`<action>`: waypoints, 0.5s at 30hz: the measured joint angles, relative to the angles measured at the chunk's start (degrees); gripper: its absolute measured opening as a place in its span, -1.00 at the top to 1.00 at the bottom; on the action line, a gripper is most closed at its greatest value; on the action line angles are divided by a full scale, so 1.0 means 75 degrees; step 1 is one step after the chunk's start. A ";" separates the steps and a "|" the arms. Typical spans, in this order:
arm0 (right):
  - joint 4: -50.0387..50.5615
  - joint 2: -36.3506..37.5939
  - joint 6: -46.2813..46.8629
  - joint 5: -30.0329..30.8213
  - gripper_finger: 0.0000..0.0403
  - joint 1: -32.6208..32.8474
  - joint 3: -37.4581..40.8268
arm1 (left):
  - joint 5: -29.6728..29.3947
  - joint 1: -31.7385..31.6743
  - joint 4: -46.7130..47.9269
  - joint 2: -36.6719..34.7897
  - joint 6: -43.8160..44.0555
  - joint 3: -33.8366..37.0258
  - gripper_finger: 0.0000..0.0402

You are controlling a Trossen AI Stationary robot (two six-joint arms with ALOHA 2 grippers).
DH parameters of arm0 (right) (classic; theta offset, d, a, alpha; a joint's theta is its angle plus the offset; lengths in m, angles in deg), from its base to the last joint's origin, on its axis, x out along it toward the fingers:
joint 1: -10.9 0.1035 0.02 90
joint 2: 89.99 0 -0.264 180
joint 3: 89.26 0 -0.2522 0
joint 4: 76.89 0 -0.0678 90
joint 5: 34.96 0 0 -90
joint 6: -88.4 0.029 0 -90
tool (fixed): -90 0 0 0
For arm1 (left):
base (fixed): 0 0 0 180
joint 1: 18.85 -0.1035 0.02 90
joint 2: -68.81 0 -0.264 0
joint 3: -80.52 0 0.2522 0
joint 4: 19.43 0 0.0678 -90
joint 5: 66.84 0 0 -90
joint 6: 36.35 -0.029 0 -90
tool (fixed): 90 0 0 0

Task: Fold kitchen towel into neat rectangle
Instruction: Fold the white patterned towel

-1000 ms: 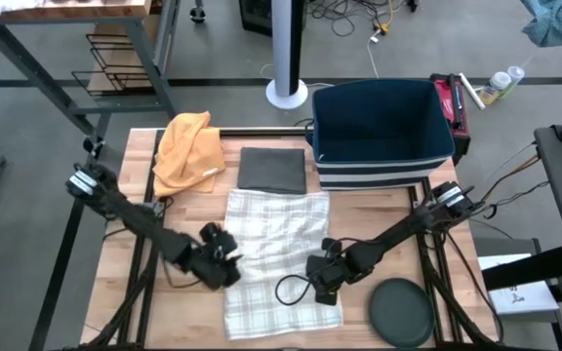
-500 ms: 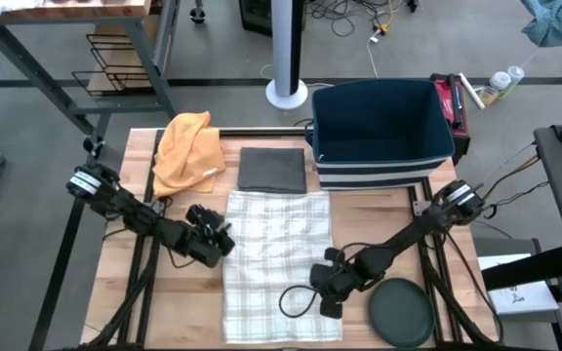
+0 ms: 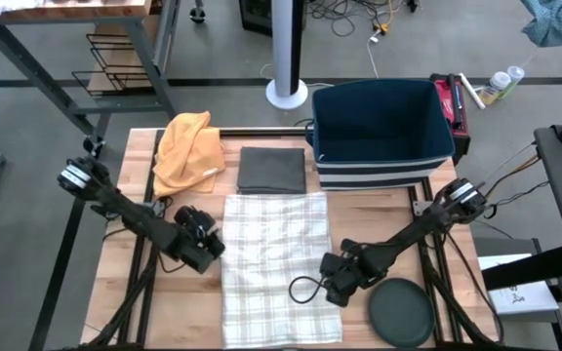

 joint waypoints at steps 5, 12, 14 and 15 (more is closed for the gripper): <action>-0.1425 -0.0007 -0.0219 0.0057 1.00 -0.0030 0.0240 | -0.1411 0.0154 0.0306 -0.0384 0.0833 0.0033 0.17; -0.1842 -0.0007 -0.0138 0.0068 1.00 -0.0029 0.0574 | -0.1631 -0.0082 -0.5335 -0.0205 -0.2719 0.1115 0.23; -0.1412 -0.0007 0.0049 0.0071 1.00 -0.0010 0.0638 | -0.1290 -0.0184 -0.6747 0.0105 -0.3124 0.1477 0.23; -0.1223 0.0005 0.0220 0.0076 1.00 0.0003 0.0658 | -0.1161 -0.0227 -0.7210 0.0291 -0.3191 0.1592 0.23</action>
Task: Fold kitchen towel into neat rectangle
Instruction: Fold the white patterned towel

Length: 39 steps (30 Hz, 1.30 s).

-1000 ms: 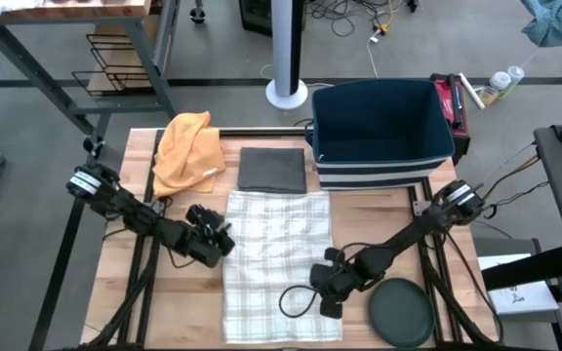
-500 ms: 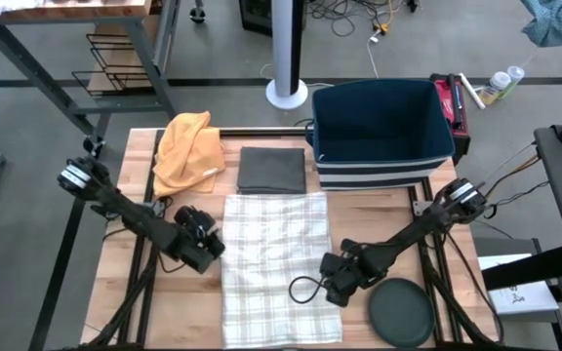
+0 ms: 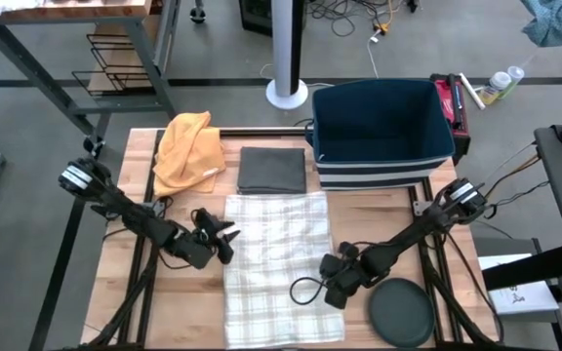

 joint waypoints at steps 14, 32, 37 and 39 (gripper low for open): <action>0.0207 0.0538 0.0406 0.0807 1.00 0.0262 -0.0245 | -0.0821 -0.0025 -0.0345 0.2006 0.1466 0.0337 0.24; -0.0803 0.0269 -0.0019 0.0910 1.00 0.0235 -0.0152 | 0.0193 0.0591 0.4791 -0.2039 0.1813 0.0400 0.24; -0.0559 0.0428 -0.0261 0.1310 1.00 -0.0047 -0.0104 | -0.0626 0.0585 0.2849 -0.2667 0.0209 0.0393 0.24; -0.0578 0.0364 -0.0527 0.1308 1.00 -0.0194 -0.0084 | -0.0676 0.0576 0.1328 -0.2586 -0.0995 0.0379 0.24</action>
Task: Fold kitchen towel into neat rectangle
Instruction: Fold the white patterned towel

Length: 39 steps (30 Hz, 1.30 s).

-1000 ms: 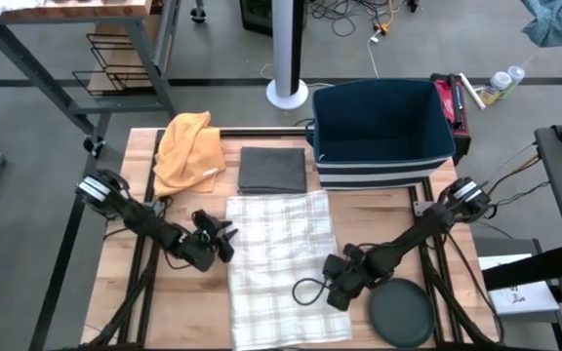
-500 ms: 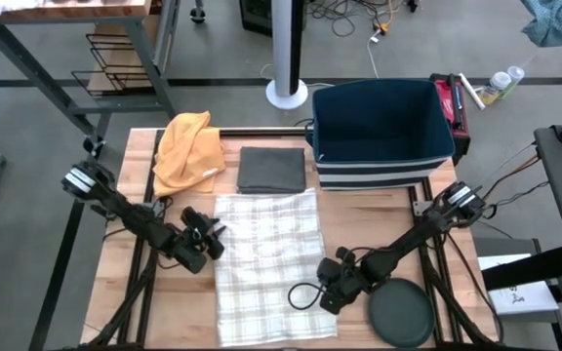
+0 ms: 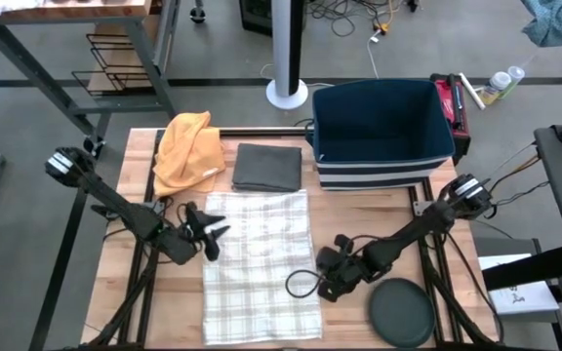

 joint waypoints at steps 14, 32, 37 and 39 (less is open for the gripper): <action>-0.0393 -0.1047 -0.1528 0.0108 1.00 -0.0306 0.0073 | 0.1645 -0.0760 -0.3939 0.3975 -0.2641 -0.2085 0.24; -0.1183 -0.1119 -0.2037 0.0179 1.00 -0.0350 0.0092 | 0.4869 -0.2281 -0.3208 0.7870 -0.3526 -0.5945 0.25; -0.1109 -0.1116 -0.2125 0.0160 1.00 -0.0344 0.0095 | 0.4826 -0.2290 -0.2092 0.8081 -0.3917 -0.6816 0.29; -0.1090 -0.1116 -0.2125 0.0158 1.00 -0.0340 0.0095 | 0.4823 -0.2290 -0.1744 0.8080 -0.4041 -0.7002 0.30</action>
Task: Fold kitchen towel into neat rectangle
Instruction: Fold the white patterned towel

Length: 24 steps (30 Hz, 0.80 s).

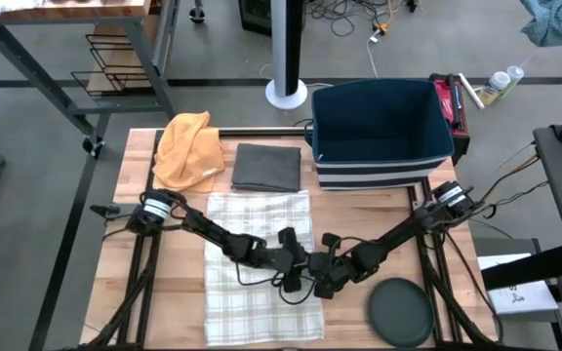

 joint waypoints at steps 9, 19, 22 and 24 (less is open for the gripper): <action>-0.0011 -0.0003 0.0002 0.0000 1.00 -0.0003 0.0003 | 0.0061 0.0000 0.0082 -0.0032 -0.0002 -0.0012 0.49; -0.0030 -0.0009 0.0002 0.0003 1.00 -0.0003 0.0006 | 0.0063 0.0032 0.0001 -0.0147 -0.0033 -0.0021 0.90; -0.0036 -0.0009 0.0002 0.0003 1.00 -0.0006 0.0006 | 0.0045 0.0029 -0.0111 -0.0292 -0.0039 -0.0009 0.97; -0.0035 -0.0009 0.0002 0.0000 1.00 -0.0006 0.0006 | 0.0034 0.0030 -0.0108 -0.0363 -0.0039 0.0028 0.98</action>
